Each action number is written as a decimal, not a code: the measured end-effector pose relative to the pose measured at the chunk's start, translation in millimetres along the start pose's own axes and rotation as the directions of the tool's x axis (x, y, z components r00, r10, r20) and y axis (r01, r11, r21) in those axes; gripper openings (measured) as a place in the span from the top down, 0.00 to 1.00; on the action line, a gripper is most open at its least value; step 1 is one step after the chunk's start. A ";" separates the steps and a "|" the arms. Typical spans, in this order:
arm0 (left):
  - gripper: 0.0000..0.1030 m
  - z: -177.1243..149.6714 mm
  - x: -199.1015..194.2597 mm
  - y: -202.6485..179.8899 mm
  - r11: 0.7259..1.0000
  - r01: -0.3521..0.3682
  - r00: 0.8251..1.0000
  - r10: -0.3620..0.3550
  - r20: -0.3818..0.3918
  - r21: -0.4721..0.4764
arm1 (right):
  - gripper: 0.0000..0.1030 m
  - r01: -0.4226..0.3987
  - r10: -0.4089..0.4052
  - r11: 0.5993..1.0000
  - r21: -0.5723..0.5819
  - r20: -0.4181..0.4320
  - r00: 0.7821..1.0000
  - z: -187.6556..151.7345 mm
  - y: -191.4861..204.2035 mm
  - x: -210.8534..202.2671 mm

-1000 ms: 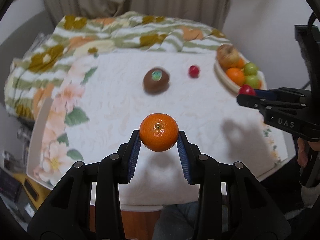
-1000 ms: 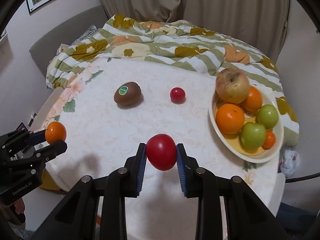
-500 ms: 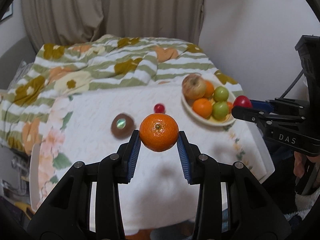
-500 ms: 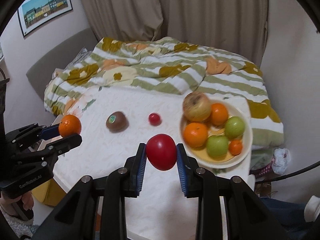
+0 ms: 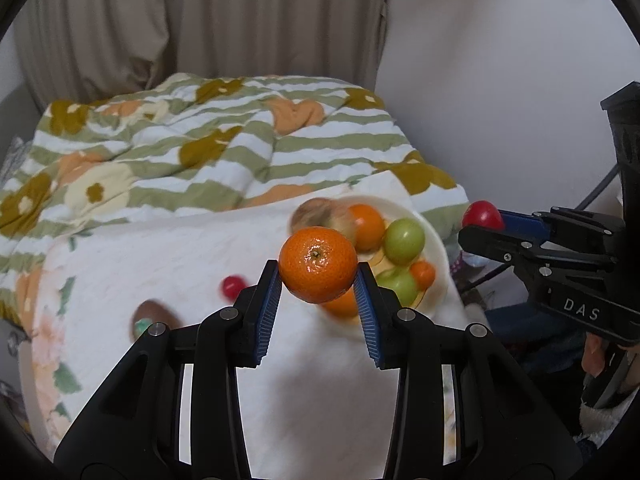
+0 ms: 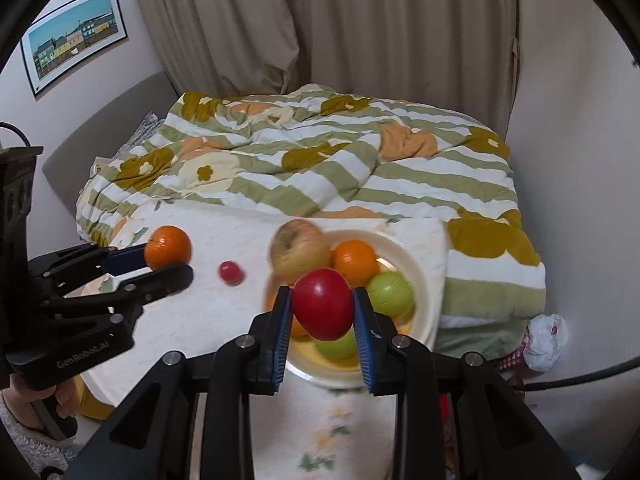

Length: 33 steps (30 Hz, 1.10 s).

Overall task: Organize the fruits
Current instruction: 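Carry the tangerine into the bowl and open the left tool while the right tool carries the tomato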

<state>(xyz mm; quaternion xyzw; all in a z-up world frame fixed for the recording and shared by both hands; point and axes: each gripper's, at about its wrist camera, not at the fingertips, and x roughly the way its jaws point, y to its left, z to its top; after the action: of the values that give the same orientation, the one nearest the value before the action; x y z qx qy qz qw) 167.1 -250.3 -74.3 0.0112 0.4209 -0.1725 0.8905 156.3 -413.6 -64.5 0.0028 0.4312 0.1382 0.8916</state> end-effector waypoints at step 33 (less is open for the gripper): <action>0.00 12.1 124.8 -72.9 0.996 0.060 0.971 -0.043 -0.234 0.067 | 0.73 -0.005 0.012 0.995 0.100 -0.069 0.998 5.4 -97.7 41.7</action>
<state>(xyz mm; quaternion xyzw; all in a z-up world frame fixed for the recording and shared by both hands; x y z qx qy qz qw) 226.2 -358.0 -151.4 0.0529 0.5156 -0.2084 0.8294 208.9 -496.6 -105.3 0.0443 0.4683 0.1201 0.8743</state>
